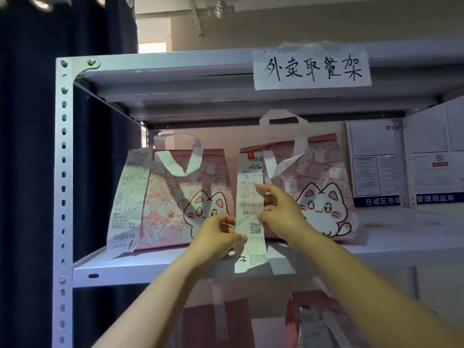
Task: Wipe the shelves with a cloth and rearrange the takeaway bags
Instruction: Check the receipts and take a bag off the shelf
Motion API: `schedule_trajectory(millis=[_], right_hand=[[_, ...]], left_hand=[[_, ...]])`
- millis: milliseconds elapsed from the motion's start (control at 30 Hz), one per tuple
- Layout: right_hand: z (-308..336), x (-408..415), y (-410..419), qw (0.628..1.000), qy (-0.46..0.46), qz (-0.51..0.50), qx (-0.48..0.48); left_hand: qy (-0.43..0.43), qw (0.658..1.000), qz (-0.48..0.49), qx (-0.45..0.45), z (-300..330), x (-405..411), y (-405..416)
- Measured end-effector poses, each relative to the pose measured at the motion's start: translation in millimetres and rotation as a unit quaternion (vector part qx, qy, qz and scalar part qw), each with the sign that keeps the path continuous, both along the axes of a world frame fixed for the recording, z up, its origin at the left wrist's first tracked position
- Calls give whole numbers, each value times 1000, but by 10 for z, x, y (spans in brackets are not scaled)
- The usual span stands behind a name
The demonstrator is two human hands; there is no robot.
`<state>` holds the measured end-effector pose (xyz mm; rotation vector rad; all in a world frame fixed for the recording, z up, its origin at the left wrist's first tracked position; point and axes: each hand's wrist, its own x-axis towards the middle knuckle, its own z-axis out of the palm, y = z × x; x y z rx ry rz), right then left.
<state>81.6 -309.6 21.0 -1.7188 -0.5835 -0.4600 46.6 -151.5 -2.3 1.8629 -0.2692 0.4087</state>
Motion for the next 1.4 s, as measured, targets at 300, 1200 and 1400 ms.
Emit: schedule_trajectory(millis=[300, 1200, 1400], right_hand=[[-21, -10, 0, 1000, 7, -3, 12], [-2051, -716, 730, 981, 109, 108, -117], [-2601, -448, 1114, 955, 227, 72, -175]], left_hand=[[6, 1000, -2, 1, -15, -11, 17], [57, 976, 202, 49, -2237, -897, 1116], [192, 952, 232, 63, -2652, -952, 1357]])
